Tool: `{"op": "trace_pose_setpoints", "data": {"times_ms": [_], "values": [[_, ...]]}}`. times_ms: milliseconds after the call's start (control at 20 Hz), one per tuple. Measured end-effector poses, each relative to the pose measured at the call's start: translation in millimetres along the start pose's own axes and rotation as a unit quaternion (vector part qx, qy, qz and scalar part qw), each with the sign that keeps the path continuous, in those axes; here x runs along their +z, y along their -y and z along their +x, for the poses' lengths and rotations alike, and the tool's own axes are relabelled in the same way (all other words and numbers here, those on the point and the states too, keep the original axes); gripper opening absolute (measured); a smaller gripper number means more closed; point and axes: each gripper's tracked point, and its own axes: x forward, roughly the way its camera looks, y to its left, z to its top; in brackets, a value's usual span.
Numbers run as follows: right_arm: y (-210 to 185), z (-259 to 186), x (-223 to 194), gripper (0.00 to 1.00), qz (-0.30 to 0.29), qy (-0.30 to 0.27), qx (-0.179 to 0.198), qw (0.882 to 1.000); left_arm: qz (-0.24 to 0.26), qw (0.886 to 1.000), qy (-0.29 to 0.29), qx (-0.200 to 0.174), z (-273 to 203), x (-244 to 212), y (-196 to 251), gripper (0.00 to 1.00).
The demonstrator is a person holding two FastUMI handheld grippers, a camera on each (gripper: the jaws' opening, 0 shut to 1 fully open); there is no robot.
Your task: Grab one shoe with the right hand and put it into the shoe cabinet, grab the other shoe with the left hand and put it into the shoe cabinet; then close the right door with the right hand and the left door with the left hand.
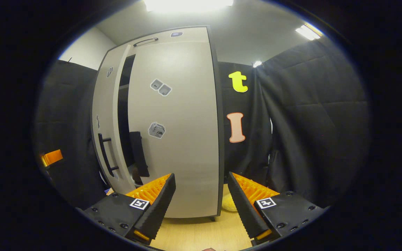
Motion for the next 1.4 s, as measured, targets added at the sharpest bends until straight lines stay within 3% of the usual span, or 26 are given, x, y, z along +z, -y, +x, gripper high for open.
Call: {"op": "trace_pose_setpoints", "data": {"times_ms": [50, 100, 300, 350, 450, 500, 600, 1400], "values": [[-1.7, 0.6, -0.8, 0.92, -0.005, -0.001, 0.002, 1.0, -0.004, 1.0, 0.0, 0.002, -0.7, 0.1, -0.7, 0.94], [-2.8, 0.7, -0.5, 0.92, -0.01, 0.0, 0.003, 1.0, -0.008, 1.0, 0.001, 0.004, -0.6, 0.5, -1.5, 0.89], [-7.9, 7.6, 1.0, 0.92, -0.016, -0.001, 0.005, 1.0, -0.011, 1.0, 0.0, 0.007, 3.3, 1.7, -7.8, 0.89], [-9.5, 10.1, 1.1, 0.95, -0.018, -0.002, 0.007, 1.0, -0.008, 1.0, 0.0, 0.008, 3.4, 0.3, -8.9, 0.89], [-9.2, 13.2, -0.4, 0.92, -0.025, -0.006, 0.006, 1.0, 0.0, 1.0, -0.001, 0.011, 3.6, -0.7, -12.9, 0.89], [-9.4, 13.2, -0.5, 0.92, -0.027, -0.007, 0.006, 1.0, 0.002, 1.0, -0.001, 0.011, 4.5, -0.9, -13.8, 0.94], [-9.8, 15.0, -1.5, 0.92, -0.026, -0.009, 0.008, 1.0, 0.003, 1.0, -0.003, 0.011, 6.1, -2.1, -14.3, 0.89], [-11.9, 14.7, -6.8, 0.95, -0.018, -0.031, 0.016, 0.999, 0.031, 0.999, -0.014, -0.006, 19.6, -9.2, -2.2, 0.89]]}}
